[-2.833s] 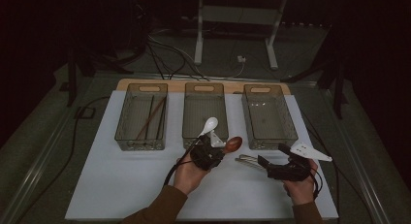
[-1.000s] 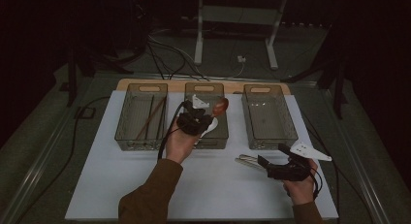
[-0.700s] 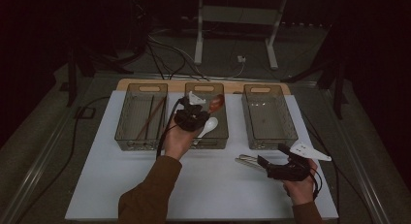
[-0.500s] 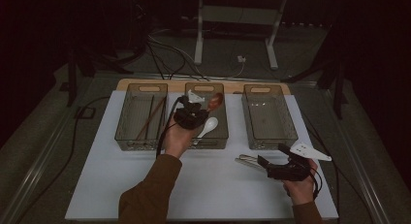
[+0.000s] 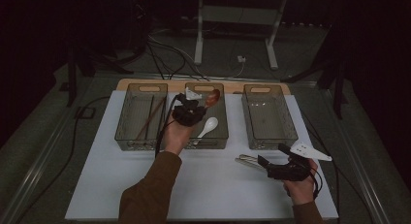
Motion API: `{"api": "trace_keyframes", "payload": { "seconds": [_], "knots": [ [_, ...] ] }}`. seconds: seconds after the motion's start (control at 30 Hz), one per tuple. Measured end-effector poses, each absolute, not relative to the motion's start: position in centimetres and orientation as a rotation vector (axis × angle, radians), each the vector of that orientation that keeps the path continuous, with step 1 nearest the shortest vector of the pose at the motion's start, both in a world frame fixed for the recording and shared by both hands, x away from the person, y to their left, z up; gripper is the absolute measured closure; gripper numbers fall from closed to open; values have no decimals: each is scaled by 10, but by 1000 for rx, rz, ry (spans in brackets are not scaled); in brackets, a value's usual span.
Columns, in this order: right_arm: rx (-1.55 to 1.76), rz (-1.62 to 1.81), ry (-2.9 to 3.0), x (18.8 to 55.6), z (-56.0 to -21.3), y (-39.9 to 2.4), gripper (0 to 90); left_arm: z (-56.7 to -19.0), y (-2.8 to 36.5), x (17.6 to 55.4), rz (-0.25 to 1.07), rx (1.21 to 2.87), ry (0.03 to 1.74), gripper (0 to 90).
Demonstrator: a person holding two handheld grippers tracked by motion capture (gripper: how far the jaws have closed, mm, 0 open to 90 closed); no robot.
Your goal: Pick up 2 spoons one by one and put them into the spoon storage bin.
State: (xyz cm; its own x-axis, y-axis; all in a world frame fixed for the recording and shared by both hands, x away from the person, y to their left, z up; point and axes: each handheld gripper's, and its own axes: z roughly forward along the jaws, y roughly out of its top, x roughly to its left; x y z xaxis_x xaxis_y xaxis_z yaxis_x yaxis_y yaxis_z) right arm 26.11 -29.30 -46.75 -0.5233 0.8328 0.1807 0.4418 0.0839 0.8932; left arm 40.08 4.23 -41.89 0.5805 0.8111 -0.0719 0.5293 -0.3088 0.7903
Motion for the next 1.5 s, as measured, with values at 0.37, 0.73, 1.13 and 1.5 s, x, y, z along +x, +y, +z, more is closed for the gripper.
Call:
{"api": "trace_keyframes", "payload": {
  "seconds": [0.37,0.73,1.13,1.5],
  "knots": [
    [1259,1423,1995,261,-468,-293,0,-426,42,410,431,1992,1097,838],
    [1256,1422,1998,262,-468,-293,0,-434,43,417,426,1994,1135,838],
    [1258,1426,1995,261,-468,-293,0,-446,38,422,408,2025,1159,837],
    [1255,1425,1991,261,-467,-294,0,-452,42,421,399,1997,1211,656]
  ]
}}
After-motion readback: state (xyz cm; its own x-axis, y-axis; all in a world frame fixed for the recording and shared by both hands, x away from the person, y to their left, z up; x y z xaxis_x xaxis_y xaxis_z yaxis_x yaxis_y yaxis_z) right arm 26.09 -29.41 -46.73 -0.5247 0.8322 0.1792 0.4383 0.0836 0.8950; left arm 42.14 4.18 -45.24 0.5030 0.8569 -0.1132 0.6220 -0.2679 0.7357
